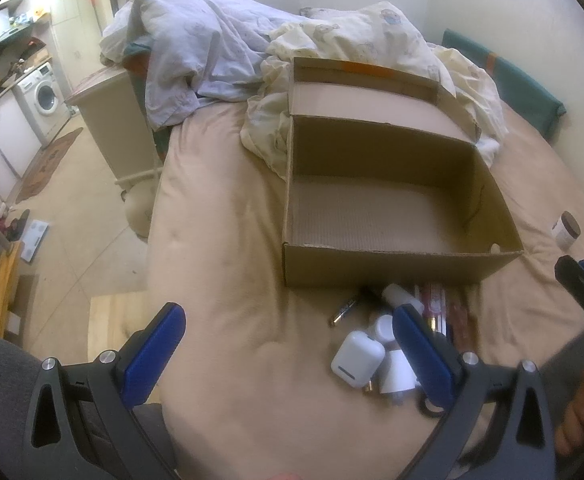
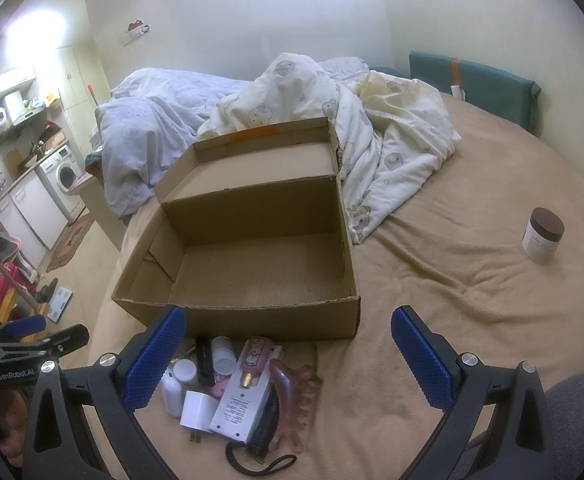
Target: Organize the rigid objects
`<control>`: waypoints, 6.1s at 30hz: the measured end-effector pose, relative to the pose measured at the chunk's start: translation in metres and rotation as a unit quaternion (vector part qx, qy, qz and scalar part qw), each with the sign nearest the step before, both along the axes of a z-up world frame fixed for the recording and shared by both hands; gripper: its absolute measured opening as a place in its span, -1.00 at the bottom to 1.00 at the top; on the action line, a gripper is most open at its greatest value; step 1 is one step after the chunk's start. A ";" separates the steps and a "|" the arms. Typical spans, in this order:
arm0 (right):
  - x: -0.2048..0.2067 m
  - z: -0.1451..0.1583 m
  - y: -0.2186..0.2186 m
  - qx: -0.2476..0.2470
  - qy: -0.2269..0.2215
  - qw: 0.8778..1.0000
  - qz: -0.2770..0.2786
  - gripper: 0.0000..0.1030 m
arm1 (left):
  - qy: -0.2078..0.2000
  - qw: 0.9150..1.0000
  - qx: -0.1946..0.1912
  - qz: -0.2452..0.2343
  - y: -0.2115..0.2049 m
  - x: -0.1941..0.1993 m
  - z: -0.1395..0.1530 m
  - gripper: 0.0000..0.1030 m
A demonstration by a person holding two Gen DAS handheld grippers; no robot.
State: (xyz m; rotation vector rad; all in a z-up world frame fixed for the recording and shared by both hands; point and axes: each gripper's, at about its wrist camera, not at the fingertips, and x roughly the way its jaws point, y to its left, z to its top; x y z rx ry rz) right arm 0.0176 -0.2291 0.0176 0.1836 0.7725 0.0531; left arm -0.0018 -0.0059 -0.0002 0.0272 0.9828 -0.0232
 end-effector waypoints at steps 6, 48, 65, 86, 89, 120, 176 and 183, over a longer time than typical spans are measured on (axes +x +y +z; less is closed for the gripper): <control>0.001 0.000 0.000 0.000 0.000 1.000 0.000 1.00 | -0.003 1.000 0.003 -0.002 0.000 0.000 -0.001 1.00; 0.039 -0.058 -0.009 0.064 0.175 0.983 0.001 1.00 | 0.184 0.970 0.087 -0.134 -0.056 0.045 -0.119 0.53; 0.046 -0.076 -0.028 0.138 0.230 0.963 0.003 0.64 | 0.213 0.974 0.027 -0.076 -0.028 0.059 -0.110 -0.33; 0.078 -0.148 0.008 0.124 0.348 0.929 0.029 -0.31 | 0.200 0.978 0.019 -0.052 -0.016 0.052 -0.103 -0.33; 0.073 -0.143 0.013 0.106 0.331 0.937 0.038 -0.36 | 0.197 0.979 0.020 -0.046 -0.015 0.047 -0.099 -0.33; 0.041 -0.101 0.003 0.136 0.286 0.948 0.042 -0.41 | 0.174 0.984 0.016 -0.034 -0.012 0.040 -0.081 -0.33; 0.185 -0.088 0.021 0.086 0.227 0.967 0.084 -0.30 | 0.152 0.983 0.055 -0.083 -0.081 0.165 -0.093 -0.04; 0.180 -0.062 0.017 0.129 0.163 0.973 0.096 0.67 | 0.113 0.987 0.046 -0.101 -0.092 0.157 -0.072 0.97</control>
